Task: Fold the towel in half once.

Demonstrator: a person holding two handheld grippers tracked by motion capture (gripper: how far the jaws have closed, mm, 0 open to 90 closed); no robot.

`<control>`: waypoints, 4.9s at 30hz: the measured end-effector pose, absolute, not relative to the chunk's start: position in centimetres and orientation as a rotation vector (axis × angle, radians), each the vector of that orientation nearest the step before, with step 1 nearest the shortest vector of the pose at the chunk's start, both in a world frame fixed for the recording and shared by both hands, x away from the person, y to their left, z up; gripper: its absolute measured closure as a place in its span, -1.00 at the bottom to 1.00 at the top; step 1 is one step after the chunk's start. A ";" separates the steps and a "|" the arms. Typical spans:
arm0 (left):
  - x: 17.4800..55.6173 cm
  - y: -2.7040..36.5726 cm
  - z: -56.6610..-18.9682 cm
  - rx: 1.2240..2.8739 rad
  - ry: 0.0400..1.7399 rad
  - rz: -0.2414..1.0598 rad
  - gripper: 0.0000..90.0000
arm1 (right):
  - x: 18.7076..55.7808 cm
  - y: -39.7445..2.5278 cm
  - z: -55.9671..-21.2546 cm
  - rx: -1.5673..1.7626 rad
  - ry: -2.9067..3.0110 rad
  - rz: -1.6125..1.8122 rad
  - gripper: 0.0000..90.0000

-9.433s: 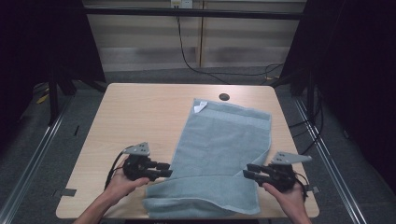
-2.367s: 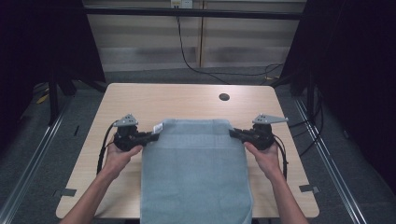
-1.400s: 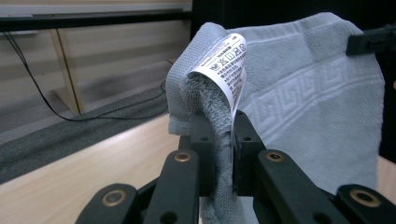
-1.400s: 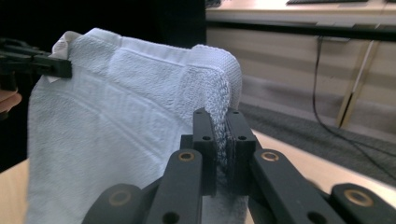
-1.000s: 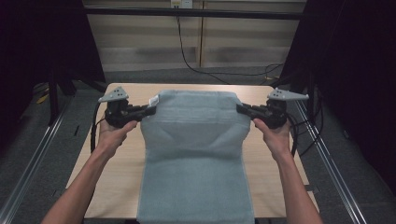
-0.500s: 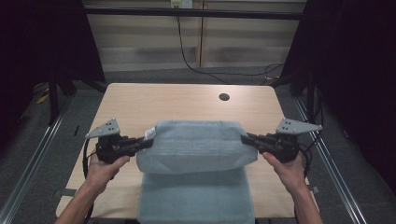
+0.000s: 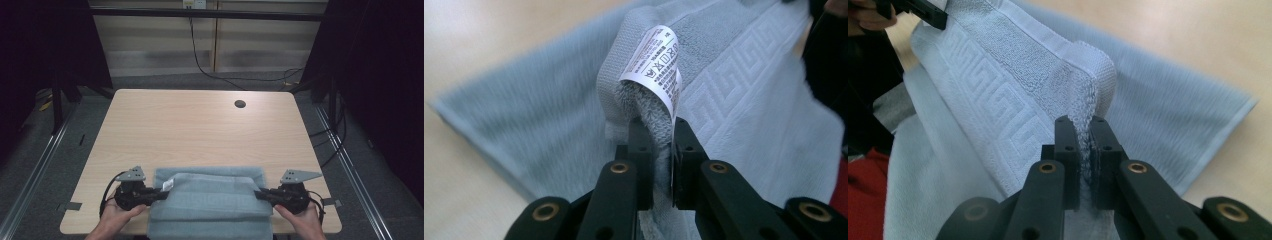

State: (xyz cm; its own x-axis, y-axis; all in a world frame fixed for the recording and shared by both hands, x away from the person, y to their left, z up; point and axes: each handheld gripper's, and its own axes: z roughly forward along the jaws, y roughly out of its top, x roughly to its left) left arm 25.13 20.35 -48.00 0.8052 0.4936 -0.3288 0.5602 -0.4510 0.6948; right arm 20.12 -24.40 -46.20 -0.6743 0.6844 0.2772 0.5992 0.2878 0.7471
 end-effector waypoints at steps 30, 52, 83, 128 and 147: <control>35.9 18.6 -49.9 2.182 0.839 0.047 0.84 | 28.7 -22.6 -49.6 1.318 2.413 1.113 0.90; 44.2 18.4 -50.6 2.041 1.052 0.137 0.83 | 40.6 -21.6 -50.0 1.421 2.291 1.054 0.90; 40.6 20.8 -40.3 1.789 0.873 0.268 0.84 | 38.3 -22.4 -38.5 1.201 2.033 1.389 0.90; 23.8 22.0 -48.4 2.026 0.662 -0.042 0.50 | 18.1 -24.6 -47.4 1.140 2.358 1.365 0.52; 31.2 21.7 -48.2 2.016 0.842 0.076 0.27 | 24.5 -24.3 -47.1 1.176 2.321 1.339 0.23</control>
